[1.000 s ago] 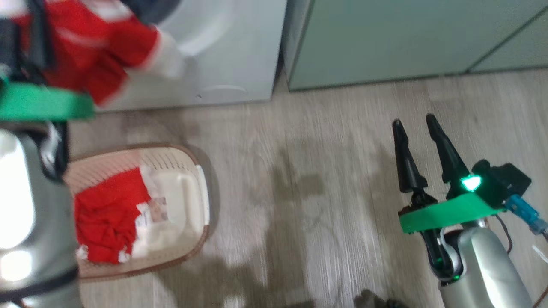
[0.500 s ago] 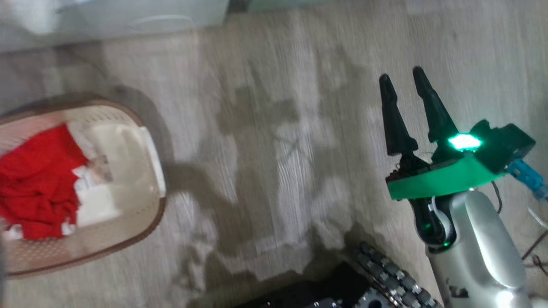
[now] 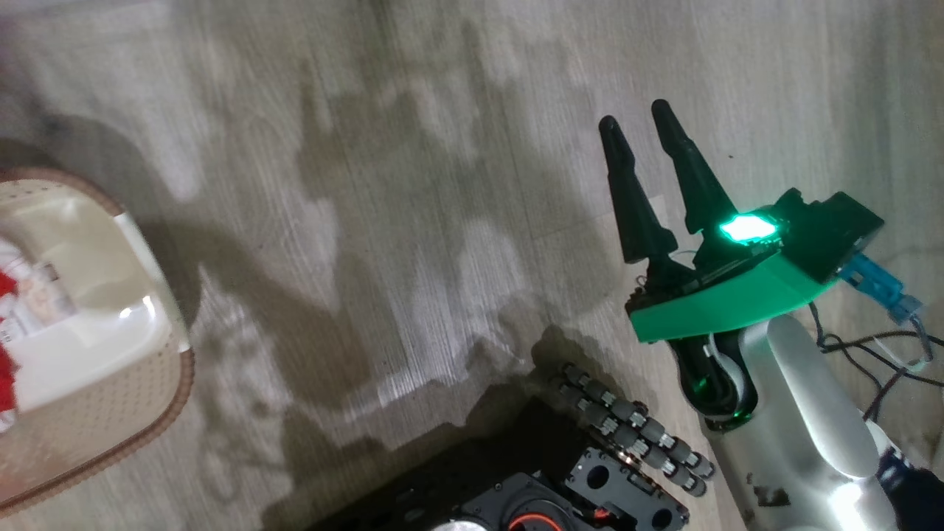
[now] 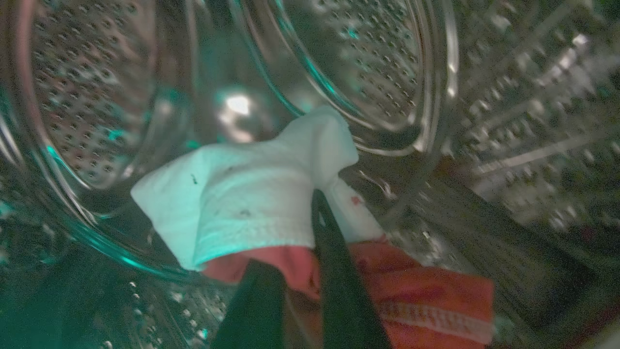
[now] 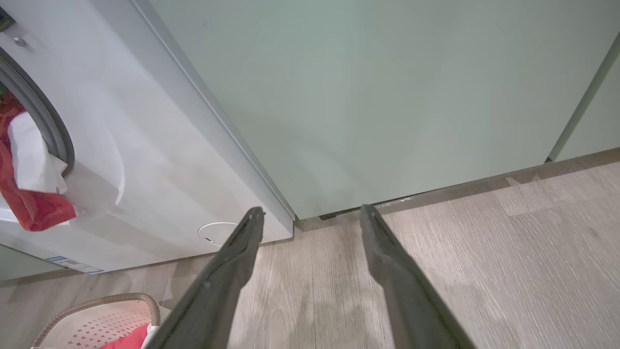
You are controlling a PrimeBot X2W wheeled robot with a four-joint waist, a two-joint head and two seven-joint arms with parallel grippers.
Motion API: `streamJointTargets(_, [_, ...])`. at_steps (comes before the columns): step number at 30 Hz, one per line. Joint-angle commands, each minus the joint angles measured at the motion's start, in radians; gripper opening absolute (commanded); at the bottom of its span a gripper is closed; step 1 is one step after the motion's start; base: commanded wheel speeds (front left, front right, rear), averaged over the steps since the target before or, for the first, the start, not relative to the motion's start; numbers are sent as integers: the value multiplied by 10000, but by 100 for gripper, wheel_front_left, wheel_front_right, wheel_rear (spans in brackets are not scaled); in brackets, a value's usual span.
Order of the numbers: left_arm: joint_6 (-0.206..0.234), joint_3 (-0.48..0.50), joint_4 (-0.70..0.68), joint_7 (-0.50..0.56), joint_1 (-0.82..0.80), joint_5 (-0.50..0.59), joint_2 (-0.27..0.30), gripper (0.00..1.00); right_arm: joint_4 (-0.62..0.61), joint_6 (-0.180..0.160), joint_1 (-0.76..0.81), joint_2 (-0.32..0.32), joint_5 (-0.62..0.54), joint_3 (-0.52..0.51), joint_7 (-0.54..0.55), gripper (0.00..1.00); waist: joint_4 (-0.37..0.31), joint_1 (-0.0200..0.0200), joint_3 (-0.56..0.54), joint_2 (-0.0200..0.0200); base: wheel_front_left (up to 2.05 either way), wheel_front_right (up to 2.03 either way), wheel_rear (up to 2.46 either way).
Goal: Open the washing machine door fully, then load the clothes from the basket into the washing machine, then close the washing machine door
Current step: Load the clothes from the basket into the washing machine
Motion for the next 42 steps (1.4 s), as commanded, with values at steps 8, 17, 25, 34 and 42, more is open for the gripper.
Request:
streamJointTargets(8, [568, -219, 19, -300, -1445, 94, 381, 0, -146, 0, 49, -33, 258, 301, -92, 100, -284, -1, 233, 0, 0, 0, 0])
streamJointTargets(17, [399, -574, 1805, 36, -1495, -58, 208, 0, -136, 0, 29, -33, 301, 432, -92, 100, -424, -1, 381, 0, 0, 0, 0])
streamJointTargets(25, [636, -835, 2593, 16, -1949, 9, 98, 100, -127, 0, -29, -33, 381, 581, -92, 100, -543, -1, 488, 0, 0, 0, 0])
streamJointTargets(34, [612, -1035, 2989, -230, -1956, -177, -49, 100, -65, 0, -75, -33, 284, 482, -92, 100, -406, -1, 275, 0, 0, 0, 0])
streamJointTargets(42, [478, -992, 2562, -309, -1116, -766, -542, 100, -52, 0, -71, -33, -235, 40, -92, 100, 112, -1, -262, 0, 0, 0, 0])
